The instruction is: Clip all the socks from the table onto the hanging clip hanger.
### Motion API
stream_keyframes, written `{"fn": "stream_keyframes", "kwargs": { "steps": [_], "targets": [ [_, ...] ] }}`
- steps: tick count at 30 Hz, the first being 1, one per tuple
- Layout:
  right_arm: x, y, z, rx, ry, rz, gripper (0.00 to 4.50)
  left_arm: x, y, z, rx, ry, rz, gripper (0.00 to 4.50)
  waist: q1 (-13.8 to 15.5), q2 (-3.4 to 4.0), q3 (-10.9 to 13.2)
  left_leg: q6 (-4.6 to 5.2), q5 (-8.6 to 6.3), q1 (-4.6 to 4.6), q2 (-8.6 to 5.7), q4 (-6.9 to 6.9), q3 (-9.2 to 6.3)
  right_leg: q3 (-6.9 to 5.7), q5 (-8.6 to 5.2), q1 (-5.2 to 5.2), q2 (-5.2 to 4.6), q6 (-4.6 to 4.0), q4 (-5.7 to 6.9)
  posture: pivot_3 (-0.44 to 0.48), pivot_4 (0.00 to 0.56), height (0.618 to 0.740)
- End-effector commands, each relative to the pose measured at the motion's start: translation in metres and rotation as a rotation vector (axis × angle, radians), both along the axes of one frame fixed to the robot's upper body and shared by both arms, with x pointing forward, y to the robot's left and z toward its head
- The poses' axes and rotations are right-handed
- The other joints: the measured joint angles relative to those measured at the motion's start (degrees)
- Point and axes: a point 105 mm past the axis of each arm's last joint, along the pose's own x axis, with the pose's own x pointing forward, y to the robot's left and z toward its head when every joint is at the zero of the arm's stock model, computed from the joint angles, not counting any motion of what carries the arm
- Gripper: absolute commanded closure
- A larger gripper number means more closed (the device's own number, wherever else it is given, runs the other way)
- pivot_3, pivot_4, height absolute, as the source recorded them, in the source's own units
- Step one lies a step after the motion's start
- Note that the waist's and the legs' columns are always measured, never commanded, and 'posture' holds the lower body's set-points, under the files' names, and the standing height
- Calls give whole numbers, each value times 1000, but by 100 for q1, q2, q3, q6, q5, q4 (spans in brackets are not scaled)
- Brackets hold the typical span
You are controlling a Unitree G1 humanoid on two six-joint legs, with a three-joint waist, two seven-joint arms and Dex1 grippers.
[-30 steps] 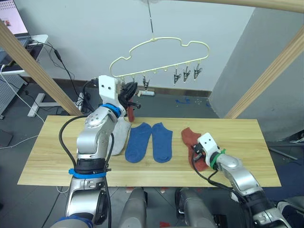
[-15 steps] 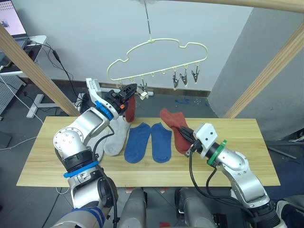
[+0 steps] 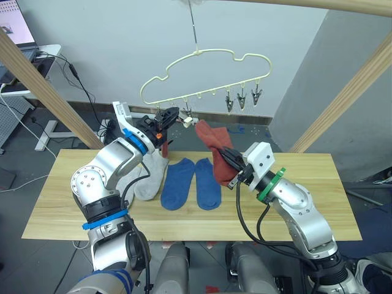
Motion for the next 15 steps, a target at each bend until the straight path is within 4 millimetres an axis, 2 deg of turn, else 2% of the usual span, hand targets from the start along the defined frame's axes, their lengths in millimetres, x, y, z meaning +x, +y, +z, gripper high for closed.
{"fn": "stream_keyframes", "kwargs": {
  "steps": [1, 12, 15],
  "targets": [
    [-5, 8, 8, 5, -33, 42, 4424, -1, 3, -6, 16, 23, 12, 4498, 0, 0, 0, 1, -1, 0, 0, 0, 0, 0, 0, 0, 0, 0, 0, 188, 283, 740],
    [2, 35, 26, 43, -80, 86, 4424, -3, 2, -8, 25, 25, 9, 4498, -2, 0, 0, 3, -1, -1, 1, -6, 0, 0, 0, -2, 0, 0, -6, 198, 285, 740],
    [3, 37, 27, 44, -84, 89, 4424, -3, 5, -8, 84, 3, 32, 4498, 5, 0, 0, 2, -1, -4, 1, -10, -1, -1, 0, -3, 0, 0, -12, 200, 287, 740]
  ]
}}
